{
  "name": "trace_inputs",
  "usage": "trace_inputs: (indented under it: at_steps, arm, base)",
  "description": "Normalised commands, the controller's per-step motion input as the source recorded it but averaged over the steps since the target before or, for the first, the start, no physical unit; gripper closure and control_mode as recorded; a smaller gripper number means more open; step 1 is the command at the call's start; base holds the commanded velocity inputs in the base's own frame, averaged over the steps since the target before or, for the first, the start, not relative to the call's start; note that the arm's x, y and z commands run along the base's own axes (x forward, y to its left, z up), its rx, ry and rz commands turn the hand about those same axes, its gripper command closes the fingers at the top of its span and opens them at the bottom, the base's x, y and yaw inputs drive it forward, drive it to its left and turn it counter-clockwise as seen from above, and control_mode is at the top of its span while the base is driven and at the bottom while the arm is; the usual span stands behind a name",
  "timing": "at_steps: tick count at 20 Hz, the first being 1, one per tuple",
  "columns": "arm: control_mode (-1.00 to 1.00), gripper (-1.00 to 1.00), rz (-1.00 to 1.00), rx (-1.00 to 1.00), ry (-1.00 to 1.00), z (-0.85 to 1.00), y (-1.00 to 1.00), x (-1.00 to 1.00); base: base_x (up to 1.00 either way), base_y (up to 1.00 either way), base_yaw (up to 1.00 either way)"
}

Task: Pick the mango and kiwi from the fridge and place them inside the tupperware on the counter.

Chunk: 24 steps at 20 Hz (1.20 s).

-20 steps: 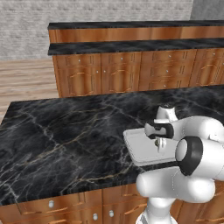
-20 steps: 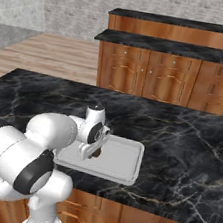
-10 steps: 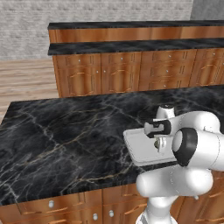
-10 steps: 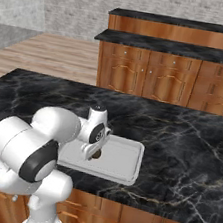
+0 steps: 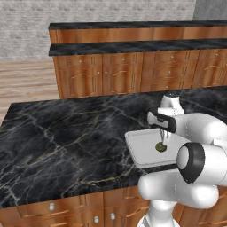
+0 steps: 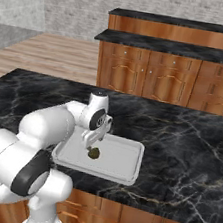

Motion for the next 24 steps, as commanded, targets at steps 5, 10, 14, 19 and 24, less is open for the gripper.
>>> trace_inputs:
  at_steps: [5, 10, 14, 19, 24]
  arm:
    - [-1.0, -1.0, -0.41, 0.0, -0.02, 0.61, 0.01, -0.25]
    - [-1.0, -1.0, -0.96, 0.0, -0.23, 0.33, 0.1, -0.47]
    - [-1.0, -1.0, -0.88, 0.0, -0.29, 0.37, 0.2, -0.64]
    - [-1.0, -1.0, -0.73, 0.0, -0.34, 0.26, 0.48, -0.83]
    - [-1.0, -1.0, -0.44, 0.09, -0.25, 0.38, 0.45, -0.91]
  base:
    - [0.0, 0.0, 0.0]
    - [0.0, 0.0, 0.0]
    - [0.0, 0.0, 0.0]
    - [0.0, 0.0, 0.0]
    - [0.0, 0.0, 0.0]
